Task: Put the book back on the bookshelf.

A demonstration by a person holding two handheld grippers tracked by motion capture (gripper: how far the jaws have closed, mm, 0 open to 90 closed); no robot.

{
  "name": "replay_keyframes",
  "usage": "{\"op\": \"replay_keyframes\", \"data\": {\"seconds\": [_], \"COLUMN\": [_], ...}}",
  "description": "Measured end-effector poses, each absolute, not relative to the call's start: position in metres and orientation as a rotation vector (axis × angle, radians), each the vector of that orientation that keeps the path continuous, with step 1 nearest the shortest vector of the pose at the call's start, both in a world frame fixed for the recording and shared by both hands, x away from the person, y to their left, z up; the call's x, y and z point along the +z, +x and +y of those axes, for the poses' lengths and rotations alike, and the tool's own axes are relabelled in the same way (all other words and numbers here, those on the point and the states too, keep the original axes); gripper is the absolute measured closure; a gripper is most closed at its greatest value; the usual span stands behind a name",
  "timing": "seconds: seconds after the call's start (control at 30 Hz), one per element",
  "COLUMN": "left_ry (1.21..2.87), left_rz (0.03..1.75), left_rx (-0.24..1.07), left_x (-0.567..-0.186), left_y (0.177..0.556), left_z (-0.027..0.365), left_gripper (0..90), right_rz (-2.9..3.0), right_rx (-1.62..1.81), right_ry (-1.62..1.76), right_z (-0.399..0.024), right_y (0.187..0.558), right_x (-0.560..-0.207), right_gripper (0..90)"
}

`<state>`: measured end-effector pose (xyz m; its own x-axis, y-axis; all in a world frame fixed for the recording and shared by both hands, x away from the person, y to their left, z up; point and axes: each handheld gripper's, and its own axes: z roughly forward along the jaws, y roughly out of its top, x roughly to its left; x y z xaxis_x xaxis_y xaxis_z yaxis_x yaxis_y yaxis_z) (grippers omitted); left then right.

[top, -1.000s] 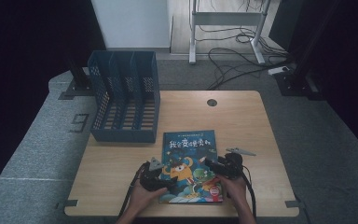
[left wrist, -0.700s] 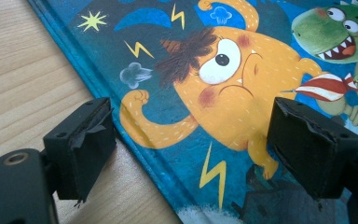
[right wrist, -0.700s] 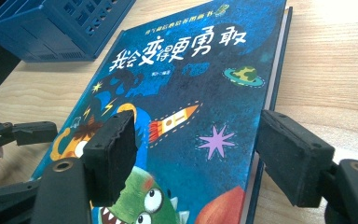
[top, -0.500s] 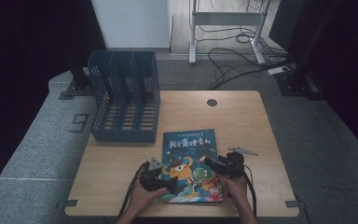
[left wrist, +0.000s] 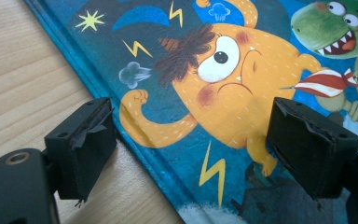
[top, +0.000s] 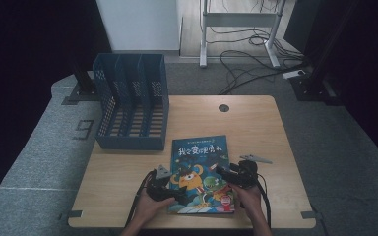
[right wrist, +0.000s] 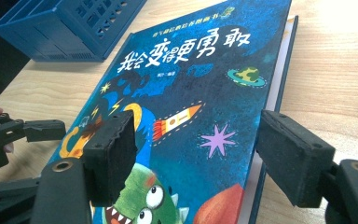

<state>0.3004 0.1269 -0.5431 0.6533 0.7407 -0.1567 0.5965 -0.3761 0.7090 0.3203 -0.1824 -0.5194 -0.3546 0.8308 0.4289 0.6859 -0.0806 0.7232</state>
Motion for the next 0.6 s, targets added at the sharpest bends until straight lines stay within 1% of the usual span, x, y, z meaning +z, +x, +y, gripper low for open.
{"op": "replay_keyframes", "data": {"seconds": [0.2, 0.37, 0.6], "left_ry": [2.100, 2.088, 2.082], "left_rz": [1.072, 1.125, 1.138], "left_rx": [0.282, 0.289, 0.299], "left_x": [-0.542, -0.543, -0.543], "left_y": [0.305, 0.309, 0.310], "left_z": [0.136, 0.146, 0.147], "left_gripper": [17.1, 17.9, 18.1], "right_rz": [2.019, 2.017, 2.004], "right_rx": [1.425, 1.435, 1.457], "right_ry": [1.681, 1.682, 1.677], "right_z": [-0.183, -0.183, -0.183], "right_y": [0.320, 0.320, 0.318], "right_x": [-0.518, -0.516, -0.513], "right_gripper": [27.8, 27.9, 27.8]}}
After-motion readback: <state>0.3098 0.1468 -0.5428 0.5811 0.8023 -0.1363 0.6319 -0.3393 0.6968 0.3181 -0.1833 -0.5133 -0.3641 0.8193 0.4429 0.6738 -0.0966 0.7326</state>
